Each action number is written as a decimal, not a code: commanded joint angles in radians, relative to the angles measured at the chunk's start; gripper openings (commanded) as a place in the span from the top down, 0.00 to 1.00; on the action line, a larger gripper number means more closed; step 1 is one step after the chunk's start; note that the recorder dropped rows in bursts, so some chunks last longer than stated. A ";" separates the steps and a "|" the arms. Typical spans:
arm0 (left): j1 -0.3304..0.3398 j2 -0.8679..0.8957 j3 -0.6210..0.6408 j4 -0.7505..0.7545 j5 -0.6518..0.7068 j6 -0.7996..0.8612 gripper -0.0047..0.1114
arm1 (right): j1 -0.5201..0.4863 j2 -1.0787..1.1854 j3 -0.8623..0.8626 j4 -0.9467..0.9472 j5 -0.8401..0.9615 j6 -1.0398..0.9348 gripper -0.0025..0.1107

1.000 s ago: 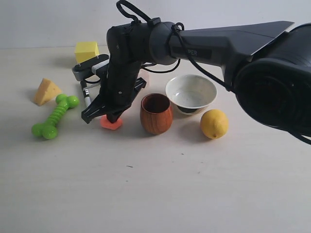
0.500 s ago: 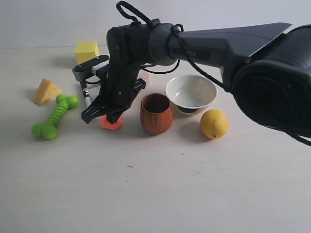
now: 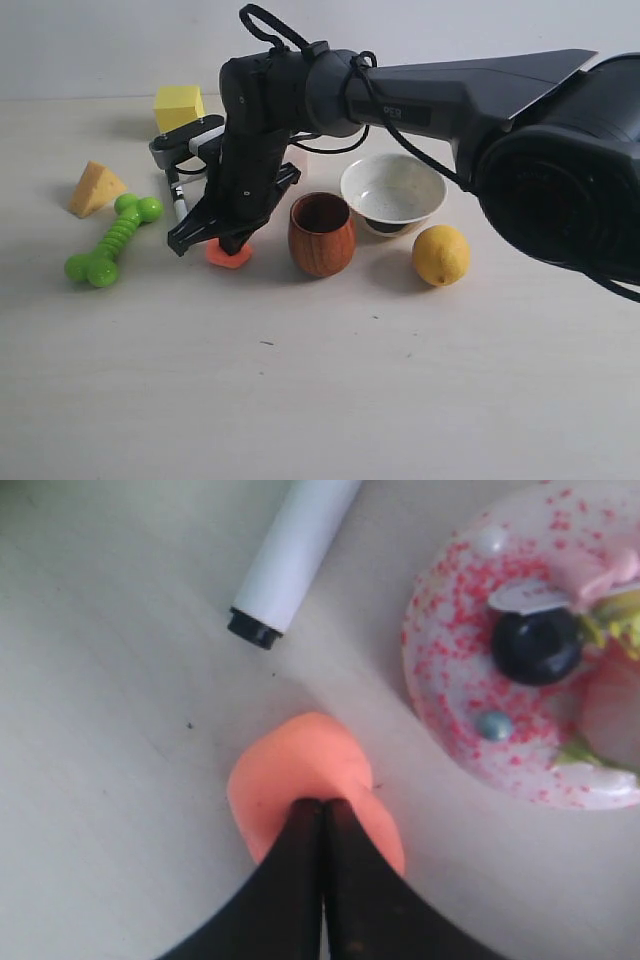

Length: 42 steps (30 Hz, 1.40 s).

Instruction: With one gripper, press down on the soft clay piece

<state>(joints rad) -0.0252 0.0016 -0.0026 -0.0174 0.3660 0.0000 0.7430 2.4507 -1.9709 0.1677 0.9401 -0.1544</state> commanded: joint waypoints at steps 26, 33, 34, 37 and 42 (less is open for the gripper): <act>-0.005 -0.002 0.003 -0.008 -0.011 0.005 0.96 | 0.001 0.078 0.009 -0.007 0.051 0.024 0.98; -0.005 -0.002 0.003 -0.008 -0.011 0.005 0.96 | 0.001 0.078 0.009 -0.009 0.049 0.024 0.98; -0.005 -0.002 0.003 -0.008 -0.011 0.005 0.96 | 0.001 0.078 0.009 -0.009 0.049 0.024 0.98; -0.005 -0.002 0.003 -0.008 -0.011 0.005 0.96 | 0.001 0.078 0.009 -0.009 0.051 0.024 0.98; -0.005 -0.002 0.003 -0.008 -0.011 0.005 0.96 | 0.001 0.078 0.009 -0.009 0.055 0.024 0.98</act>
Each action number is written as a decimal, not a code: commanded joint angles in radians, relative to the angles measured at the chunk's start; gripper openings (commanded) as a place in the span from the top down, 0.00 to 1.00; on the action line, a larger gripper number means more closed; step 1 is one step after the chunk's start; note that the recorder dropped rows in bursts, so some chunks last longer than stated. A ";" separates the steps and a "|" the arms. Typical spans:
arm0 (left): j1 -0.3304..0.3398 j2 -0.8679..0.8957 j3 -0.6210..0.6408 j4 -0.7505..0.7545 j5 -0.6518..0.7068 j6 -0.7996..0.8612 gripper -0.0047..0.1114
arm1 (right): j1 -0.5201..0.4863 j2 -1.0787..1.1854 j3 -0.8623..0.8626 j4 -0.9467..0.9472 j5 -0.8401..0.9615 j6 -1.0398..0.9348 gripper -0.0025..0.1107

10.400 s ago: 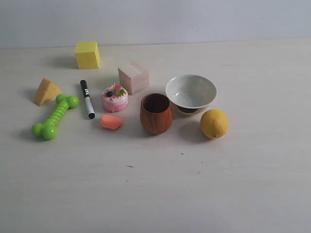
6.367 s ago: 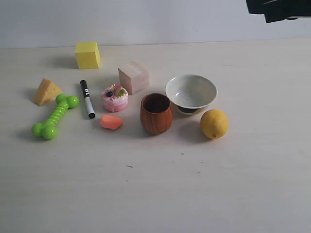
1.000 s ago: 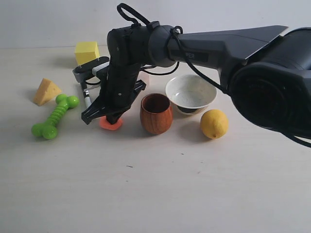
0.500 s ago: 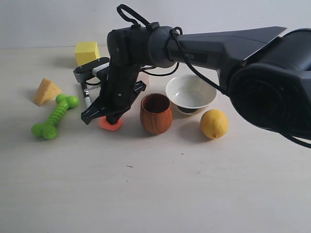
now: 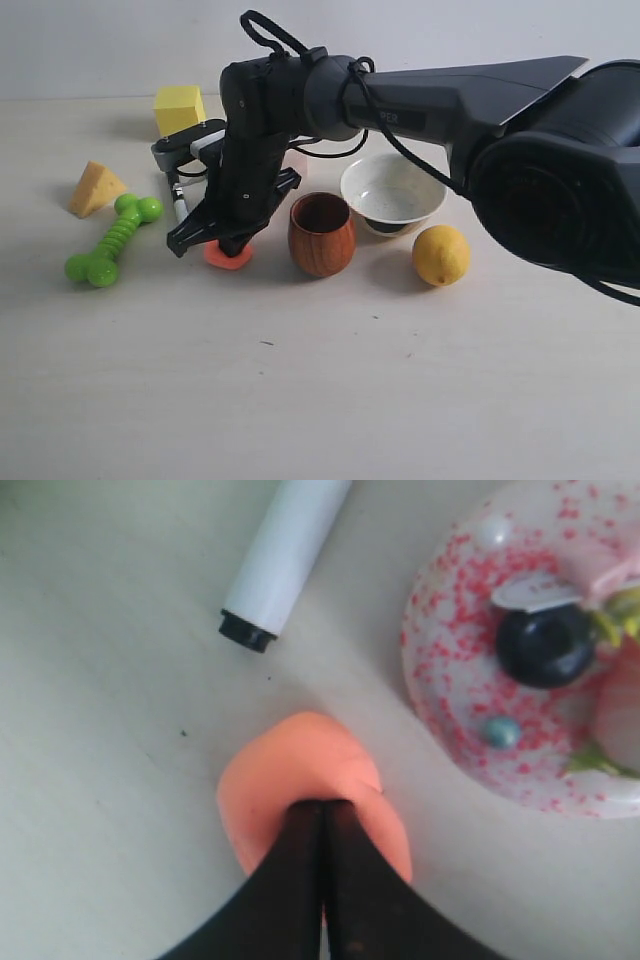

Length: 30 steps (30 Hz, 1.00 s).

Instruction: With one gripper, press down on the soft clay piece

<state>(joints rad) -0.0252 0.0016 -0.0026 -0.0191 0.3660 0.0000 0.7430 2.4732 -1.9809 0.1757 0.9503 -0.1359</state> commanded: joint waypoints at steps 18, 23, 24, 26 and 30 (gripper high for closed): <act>-0.005 -0.002 0.003 -0.006 -0.011 0.005 0.96 | 0.001 0.051 0.019 -0.017 0.046 0.005 0.98; -0.005 -0.002 0.003 -0.006 -0.011 0.005 0.96 | 0.001 0.027 0.019 -0.017 0.044 0.005 0.98; -0.005 -0.002 0.003 -0.006 -0.011 0.005 0.96 | 0.001 0.021 0.019 -0.017 0.043 0.005 0.98; -0.005 -0.002 0.003 -0.006 -0.011 0.005 0.96 | 0.001 0.017 0.019 -0.017 0.043 0.005 0.98; -0.005 -0.002 0.003 -0.006 -0.011 0.005 0.96 | 0.001 0.017 0.019 -0.017 0.043 0.005 0.98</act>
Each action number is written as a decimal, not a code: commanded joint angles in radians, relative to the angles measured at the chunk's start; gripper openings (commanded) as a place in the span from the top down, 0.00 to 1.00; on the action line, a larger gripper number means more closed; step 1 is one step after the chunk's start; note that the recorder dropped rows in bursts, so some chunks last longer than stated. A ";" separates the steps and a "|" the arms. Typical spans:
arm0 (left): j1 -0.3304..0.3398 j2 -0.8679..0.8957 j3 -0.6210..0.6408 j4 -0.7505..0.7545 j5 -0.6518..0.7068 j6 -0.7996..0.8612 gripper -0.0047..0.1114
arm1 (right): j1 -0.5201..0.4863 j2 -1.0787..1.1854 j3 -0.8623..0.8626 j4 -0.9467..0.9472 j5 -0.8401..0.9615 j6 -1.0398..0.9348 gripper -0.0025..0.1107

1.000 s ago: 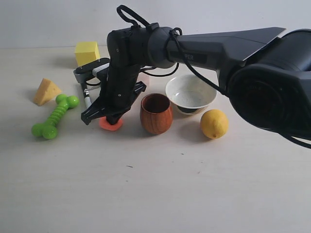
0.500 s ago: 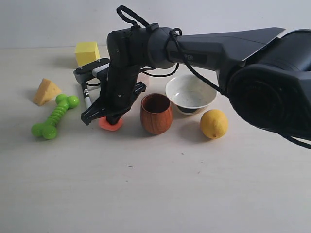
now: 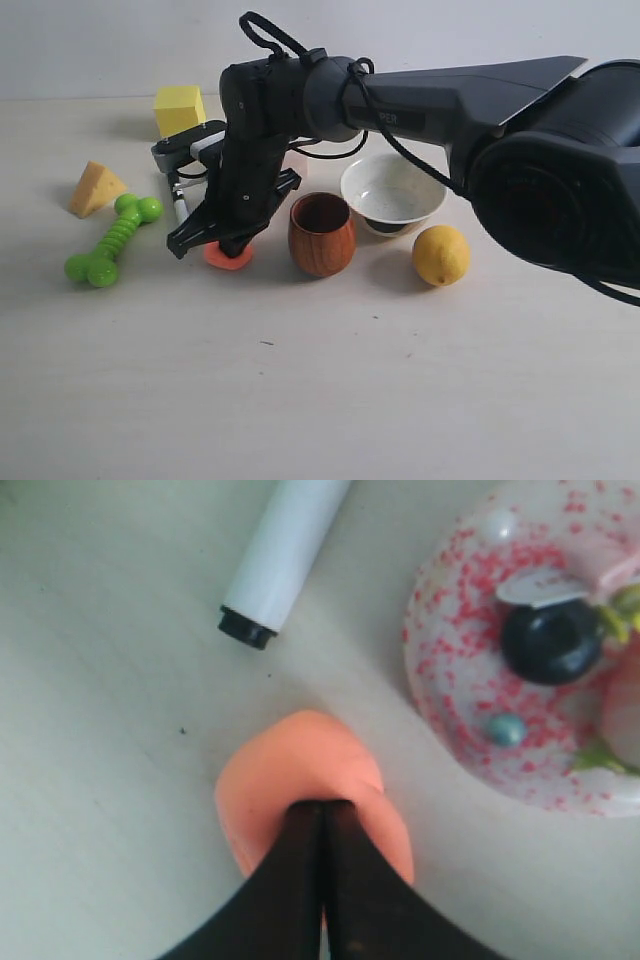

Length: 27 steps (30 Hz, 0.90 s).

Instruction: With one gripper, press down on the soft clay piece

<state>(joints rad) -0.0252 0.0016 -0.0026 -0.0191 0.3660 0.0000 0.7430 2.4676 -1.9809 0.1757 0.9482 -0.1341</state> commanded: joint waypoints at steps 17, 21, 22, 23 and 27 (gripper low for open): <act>-0.005 -0.002 0.003 -0.006 -0.011 0.005 0.96 | 0.001 -0.038 0.019 -0.017 0.031 0.004 0.98; -0.005 -0.002 0.003 -0.006 -0.011 0.005 0.96 | 0.001 -0.054 0.019 -0.017 0.026 0.004 0.98; -0.005 -0.002 0.003 -0.006 -0.011 0.005 0.96 | 0.001 -0.056 0.019 -0.017 0.026 0.004 0.98; -0.005 -0.002 0.003 -0.006 -0.011 0.005 0.96 | 0.001 -0.058 0.019 -0.017 0.026 0.004 0.98; -0.005 -0.002 0.003 -0.006 -0.011 0.005 0.96 | 0.001 -0.058 0.019 -0.013 0.026 0.004 0.98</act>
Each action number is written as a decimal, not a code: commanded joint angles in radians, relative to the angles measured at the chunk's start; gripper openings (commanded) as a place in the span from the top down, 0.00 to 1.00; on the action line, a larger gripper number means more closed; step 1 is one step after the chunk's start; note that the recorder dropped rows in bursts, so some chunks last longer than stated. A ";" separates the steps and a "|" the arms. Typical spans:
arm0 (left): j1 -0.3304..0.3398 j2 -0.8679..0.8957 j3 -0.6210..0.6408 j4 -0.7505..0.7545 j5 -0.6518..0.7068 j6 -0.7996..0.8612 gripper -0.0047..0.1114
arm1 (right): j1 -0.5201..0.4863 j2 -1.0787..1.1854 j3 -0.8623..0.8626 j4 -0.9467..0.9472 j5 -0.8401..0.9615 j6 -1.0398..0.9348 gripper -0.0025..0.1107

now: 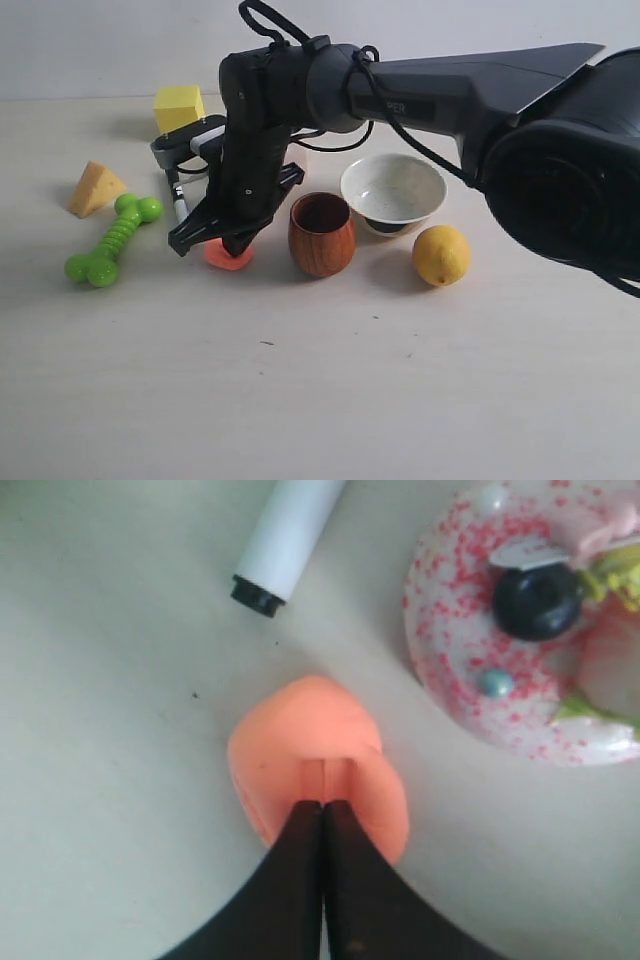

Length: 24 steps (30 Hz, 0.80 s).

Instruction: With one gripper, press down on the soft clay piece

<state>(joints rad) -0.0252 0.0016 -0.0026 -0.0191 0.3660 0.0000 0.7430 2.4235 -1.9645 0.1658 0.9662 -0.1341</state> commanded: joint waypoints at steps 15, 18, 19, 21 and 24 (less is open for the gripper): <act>-0.005 -0.002 0.003 -0.006 -0.011 0.005 0.96 | 0.001 -0.014 0.003 -0.001 -0.025 -0.001 0.98; -0.005 -0.002 0.003 -0.006 -0.011 0.005 0.96 | 0.001 -0.018 0.000 -0.001 -0.027 -0.005 0.98; -0.005 -0.002 0.003 -0.006 -0.011 0.005 0.96 | 0.001 -0.016 -0.008 -0.005 -0.021 -0.005 0.98; -0.005 -0.002 0.003 -0.006 -0.011 0.005 0.96 | 0.001 -0.018 -0.030 -0.005 -0.014 -0.005 0.98; -0.005 -0.002 0.003 -0.006 -0.011 0.005 0.96 | 0.001 -0.031 -0.068 -0.002 -0.009 -0.005 0.98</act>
<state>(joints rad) -0.0252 0.0016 -0.0026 -0.0191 0.3660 0.0000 0.7430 2.4193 -2.0001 0.1658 0.9573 -0.1341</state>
